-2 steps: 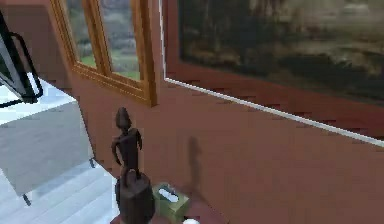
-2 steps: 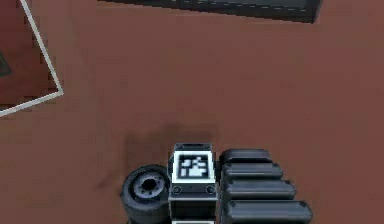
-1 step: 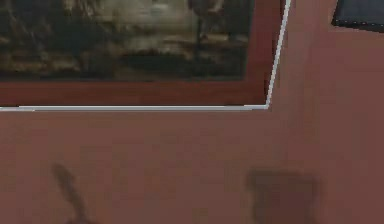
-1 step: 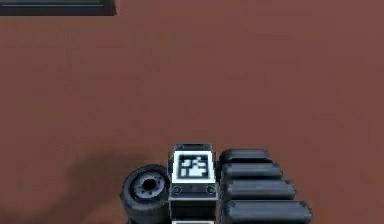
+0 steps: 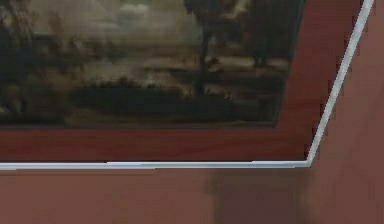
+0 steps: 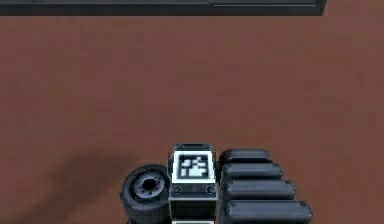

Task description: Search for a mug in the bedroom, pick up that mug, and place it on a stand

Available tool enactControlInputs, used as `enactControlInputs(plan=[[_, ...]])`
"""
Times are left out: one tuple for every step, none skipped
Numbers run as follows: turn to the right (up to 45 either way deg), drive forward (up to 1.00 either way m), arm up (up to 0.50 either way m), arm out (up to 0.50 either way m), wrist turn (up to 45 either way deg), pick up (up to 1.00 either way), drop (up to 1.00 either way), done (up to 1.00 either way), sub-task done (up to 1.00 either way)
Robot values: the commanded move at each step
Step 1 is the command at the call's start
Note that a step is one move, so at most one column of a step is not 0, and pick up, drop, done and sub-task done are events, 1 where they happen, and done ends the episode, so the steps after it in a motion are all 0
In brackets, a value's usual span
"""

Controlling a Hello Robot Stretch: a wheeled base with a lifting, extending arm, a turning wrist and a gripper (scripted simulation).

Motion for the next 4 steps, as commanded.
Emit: enactControlInputs(plan=[[-45.0,0.0,0.0,0.0,0.0,0.0,0.0,0.0,0.0],[-45.0,0.0,0.0,0.0,0.0,0.0,0.0,0.0,0.0],[-45.0,0.0,0.0,0.0,0.0,0.0,0.0,0.0,0.0],[-12.0,0.0,0.0,0.0,0.0,0.0,0.0,0.0,0.0]])
